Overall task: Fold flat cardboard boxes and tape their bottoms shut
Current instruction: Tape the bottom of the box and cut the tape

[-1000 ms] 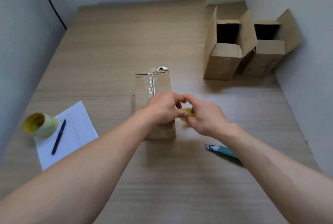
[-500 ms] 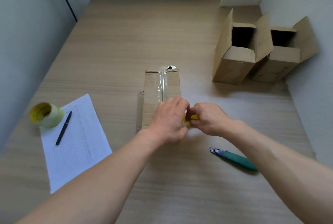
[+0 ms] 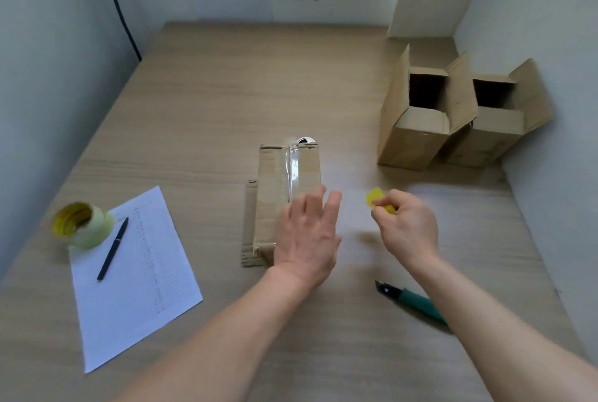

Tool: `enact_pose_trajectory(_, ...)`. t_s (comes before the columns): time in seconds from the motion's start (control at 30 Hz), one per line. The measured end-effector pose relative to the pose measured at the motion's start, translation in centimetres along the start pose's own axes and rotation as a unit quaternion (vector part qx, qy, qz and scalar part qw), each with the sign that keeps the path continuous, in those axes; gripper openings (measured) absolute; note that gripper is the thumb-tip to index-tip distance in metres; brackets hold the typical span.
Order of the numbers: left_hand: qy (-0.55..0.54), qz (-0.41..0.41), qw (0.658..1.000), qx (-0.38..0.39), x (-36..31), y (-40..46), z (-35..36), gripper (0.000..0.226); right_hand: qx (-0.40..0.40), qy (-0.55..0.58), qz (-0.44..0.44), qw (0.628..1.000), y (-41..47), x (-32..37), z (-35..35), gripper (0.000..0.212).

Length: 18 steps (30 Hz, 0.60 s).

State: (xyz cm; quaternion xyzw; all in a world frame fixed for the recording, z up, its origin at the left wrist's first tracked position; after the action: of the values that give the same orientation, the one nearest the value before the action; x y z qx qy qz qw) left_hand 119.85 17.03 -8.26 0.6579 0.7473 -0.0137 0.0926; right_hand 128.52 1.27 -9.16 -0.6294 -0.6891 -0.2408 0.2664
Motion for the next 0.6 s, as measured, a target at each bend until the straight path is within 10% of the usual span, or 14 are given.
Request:
enact_pose_trajectory(0.13,0.040,-0.134,0.986,0.091,3.7,-2.1,3.0,0.101,-0.027,0.101,0.073,0.992,-2.8,-2.8,0.7,0.015)
enact_pose_trajectory(0.43,-0.042,0.142,0.969,0.197,8.6,1.1,-1.4,0.063,-0.104,0.194,0.090,0.971,-3.0,-3.6,-2.3,0.019)
enact_pose_trajectory(0.6,-0.041,-0.069,0.990,0.113,8.9,3.1,-2.1,0.066,-0.107,0.200,0.085,0.970,-2.6,-3.0,-2.6,0.016)
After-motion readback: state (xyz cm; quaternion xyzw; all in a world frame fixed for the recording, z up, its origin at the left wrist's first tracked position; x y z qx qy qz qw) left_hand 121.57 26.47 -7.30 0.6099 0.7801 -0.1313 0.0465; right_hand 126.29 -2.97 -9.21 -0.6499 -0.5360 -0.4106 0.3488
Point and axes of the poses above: each hand's wrist, its own y-axis towards the middle knuckle, its own z-axis out of the palm, x = y × z, the point moved 10 cm from there along y, towards the middle knuckle
